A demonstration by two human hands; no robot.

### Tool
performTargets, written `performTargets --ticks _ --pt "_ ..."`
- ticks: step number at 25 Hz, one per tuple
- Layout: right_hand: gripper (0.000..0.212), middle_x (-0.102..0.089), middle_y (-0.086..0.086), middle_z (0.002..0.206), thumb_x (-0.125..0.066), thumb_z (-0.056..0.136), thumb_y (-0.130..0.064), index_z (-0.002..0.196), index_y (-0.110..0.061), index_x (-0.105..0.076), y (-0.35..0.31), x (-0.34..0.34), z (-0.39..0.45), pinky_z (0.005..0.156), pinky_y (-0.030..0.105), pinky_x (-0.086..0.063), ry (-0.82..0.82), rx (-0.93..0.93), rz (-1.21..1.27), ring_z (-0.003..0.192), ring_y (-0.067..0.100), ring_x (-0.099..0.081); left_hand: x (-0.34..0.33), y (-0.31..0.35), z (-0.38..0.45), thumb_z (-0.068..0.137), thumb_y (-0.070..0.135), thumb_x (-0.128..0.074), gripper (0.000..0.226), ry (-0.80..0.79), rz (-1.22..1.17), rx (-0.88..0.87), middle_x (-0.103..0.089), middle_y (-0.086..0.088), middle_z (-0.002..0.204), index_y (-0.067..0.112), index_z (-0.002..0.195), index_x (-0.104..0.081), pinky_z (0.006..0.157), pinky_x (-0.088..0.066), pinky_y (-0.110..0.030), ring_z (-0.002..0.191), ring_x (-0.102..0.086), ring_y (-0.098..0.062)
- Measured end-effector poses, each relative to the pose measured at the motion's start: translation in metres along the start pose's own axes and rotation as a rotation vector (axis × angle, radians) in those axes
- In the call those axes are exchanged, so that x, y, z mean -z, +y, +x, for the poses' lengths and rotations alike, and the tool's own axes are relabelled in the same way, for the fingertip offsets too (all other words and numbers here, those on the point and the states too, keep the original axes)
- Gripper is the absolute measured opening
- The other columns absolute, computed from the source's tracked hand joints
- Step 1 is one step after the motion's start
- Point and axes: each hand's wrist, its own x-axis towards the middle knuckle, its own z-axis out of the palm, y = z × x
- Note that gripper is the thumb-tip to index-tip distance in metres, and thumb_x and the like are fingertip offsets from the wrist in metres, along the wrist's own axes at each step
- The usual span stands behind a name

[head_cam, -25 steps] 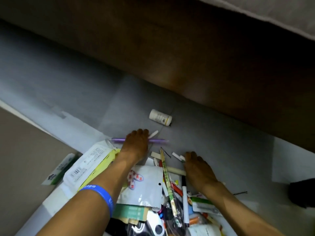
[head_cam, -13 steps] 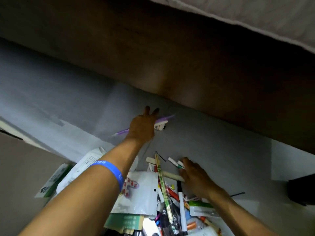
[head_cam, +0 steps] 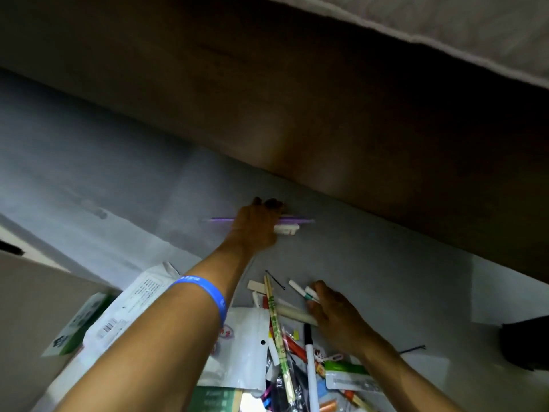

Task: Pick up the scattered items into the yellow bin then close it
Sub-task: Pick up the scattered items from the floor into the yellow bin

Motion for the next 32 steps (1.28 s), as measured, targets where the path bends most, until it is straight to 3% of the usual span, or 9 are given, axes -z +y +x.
performTargets --ticks 3,7,11,15,20,23,26,29,32 --pt "0.009 -0.053 -0.012 0.089 -0.043 0.102 -0.036 0.111 -0.034 -0.045 0.002 -0.001 0.001 0.058 0.014 -0.037 0.004 -0.017 0.024 0.075 0.003 -0.055 -0.01 -0.001 -0.006 0.085 0.028 -0.071 0.059 -0.08 -0.06 -0.068 -0.057 -0.009 0.131 0.022 0.138 -0.045 0.097 -0.048 -0.038 0.117 -0.054 -0.025" --pt "0.007 -0.057 -0.007 0.094 -0.046 0.099 -0.039 0.105 -0.034 -0.049 0.002 0.002 0.004 0.067 0.026 -0.046 -0.045 -0.064 0.098 0.081 0.008 -0.058 -0.015 0.009 -0.031 0.083 0.029 -0.072 0.056 -0.078 -0.044 -0.08 -0.063 -0.01 0.122 0.017 0.132 -0.047 0.088 -0.052 -0.037 0.106 -0.061 -0.027" --pt "0.043 -0.047 -0.006 0.117 -0.059 0.086 -0.054 0.118 -0.027 -0.048 0.006 -0.008 -0.01 0.088 0.031 -0.042 -0.033 0.009 -0.256 0.107 0.016 -0.047 -0.021 0.029 -0.054 0.079 0.029 -0.073 0.054 -0.141 -0.01 0.026 -0.064 -0.012 0.114 0.013 0.126 -0.05 0.075 -0.049 -0.033 0.097 -0.063 -0.03" --pt "0.027 -0.05 0.008 0.124 -0.054 0.094 -0.037 0.113 -0.018 -0.048 -0.007 -0.02 -0.021 0.08 0.032 -0.039 0.038 -0.037 -0.301 0.108 0.028 -0.05 0.006 0.038 -0.083 0.077 0.027 -0.074 0.035 0.008 -0.343 0.279 -0.062 0.0 0.09 0.019 0.106 -0.056 0.06 -0.045 -0.026 0.072 -0.058 -0.019" --pt "0.014 -0.064 0.002 0.092 -0.04 0.099 -0.035 0.103 -0.023 -0.046 -0.046 -0.021 -0.032 0.055 0.031 -0.046 0.228 -0.204 0.038 0.071 0.019 -0.062 0.022 0.035 -0.16 0.076 0.013 -0.077 0.03 0.104 -1.107 0.793 -0.068 -0.007 0.084 0.011 0.101 -0.062 0.047 -0.055 -0.024 0.064 -0.066 -0.016" --pt "0.05 -0.056 0.007 0.112 -0.053 0.088 -0.058 0.12 -0.019 -0.048 -0.069 -0.061 -0.051 0.071 0.032 -0.047 0.098 -0.213 -0.132 0.094 0.026 -0.061 0.012 0.036 -0.199 0.077 0.01 -0.075 0.036 0.102 -1.145 0.834 -0.068 -0.009 0.086 0.005 0.109 -0.06 0.054 -0.057 -0.025 0.069 -0.069 -0.017" --pt "0.047 -0.057 0.012 0.119 -0.062 0.088 -0.041 0.123 -0.012 -0.049 -0.082 -0.08 -0.054 0.081 0.038 -0.048 0.093 -0.183 -0.288 0.103 0.032 -0.061 0.007 0.039 -0.227 0.074 0.008 -0.075 0.038 0.16 -1.159 0.882 -0.07 -0.008 0.086 0.004 0.11 -0.06 0.054 -0.056 -0.023 0.07 -0.07 -0.018" --pt "0.024 -0.068 0.01 0.103 -0.06 0.09 -0.022 0.111 -0.013 -0.059 -0.077 -0.064 -0.067 0.075 0.034 -0.056 -0.012 -0.225 0.146 0.09 0.026 -0.066 0.011 0.047 -0.252 0.068 0.011 -0.078 0.042 0.163 -1.202 0.888 -0.072 -0.008 0.085 0.005 0.107 -0.063 0.052 -0.055 -0.022 0.066 -0.072 -0.016" --pt "0.007 -0.067 -0.006 0.063 -0.067 0.088 -0.017 0.094 -0.016 -0.064 -0.069 -0.041 -0.106 0.05 0.022 -0.048 -0.113 -0.257 0.548 0.055 0.008 -0.062 0.02 0.06 -0.273 0.059 0.017 -0.082 0.039 0.162 -1.281 0.857 -0.075 -0.004 0.078 0.01 0.094 -0.067 0.055 -0.055 -0.024 0.063 -0.072 -0.016"
